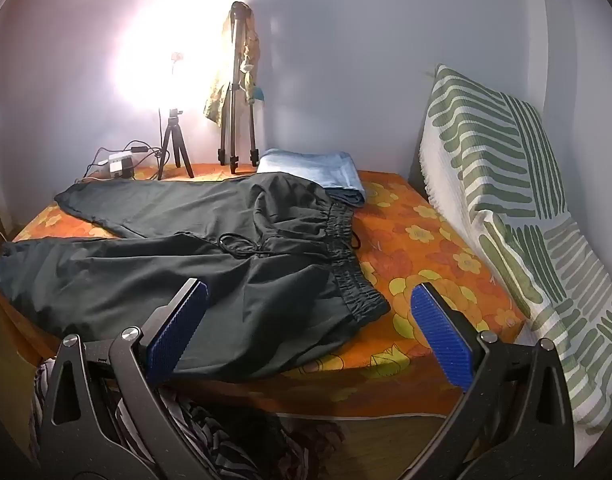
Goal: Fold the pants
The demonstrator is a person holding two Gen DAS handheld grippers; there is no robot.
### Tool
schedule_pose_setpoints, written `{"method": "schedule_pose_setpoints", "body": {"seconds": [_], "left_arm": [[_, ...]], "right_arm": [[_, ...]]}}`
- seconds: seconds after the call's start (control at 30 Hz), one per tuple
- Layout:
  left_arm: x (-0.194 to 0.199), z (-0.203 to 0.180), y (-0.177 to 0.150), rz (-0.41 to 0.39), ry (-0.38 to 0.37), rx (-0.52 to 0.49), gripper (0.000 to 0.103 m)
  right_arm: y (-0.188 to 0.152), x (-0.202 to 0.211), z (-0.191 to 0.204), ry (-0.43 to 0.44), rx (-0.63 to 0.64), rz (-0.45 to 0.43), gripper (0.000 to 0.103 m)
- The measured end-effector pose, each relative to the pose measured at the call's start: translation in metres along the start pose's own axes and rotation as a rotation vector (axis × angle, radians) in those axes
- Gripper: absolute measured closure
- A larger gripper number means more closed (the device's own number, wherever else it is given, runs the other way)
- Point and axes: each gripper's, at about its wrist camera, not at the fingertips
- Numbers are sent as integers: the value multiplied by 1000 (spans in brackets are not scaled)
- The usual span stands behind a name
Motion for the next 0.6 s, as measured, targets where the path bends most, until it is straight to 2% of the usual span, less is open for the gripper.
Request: {"method": "schedule_pose_setpoints", "body": {"seconds": [0.6], "left_arm": [[-1,-2,-2,-1,0,1,0]], "right_arm": [[-3,-1,0,-4,3,-2,0]]}}
Point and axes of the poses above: each gripper's, at about its wrist camera, not at the fingertips, and x roughly against the way its jaws point, z to its left, y to its top, and after that the axes turned 2 degrees about -y, right-handed
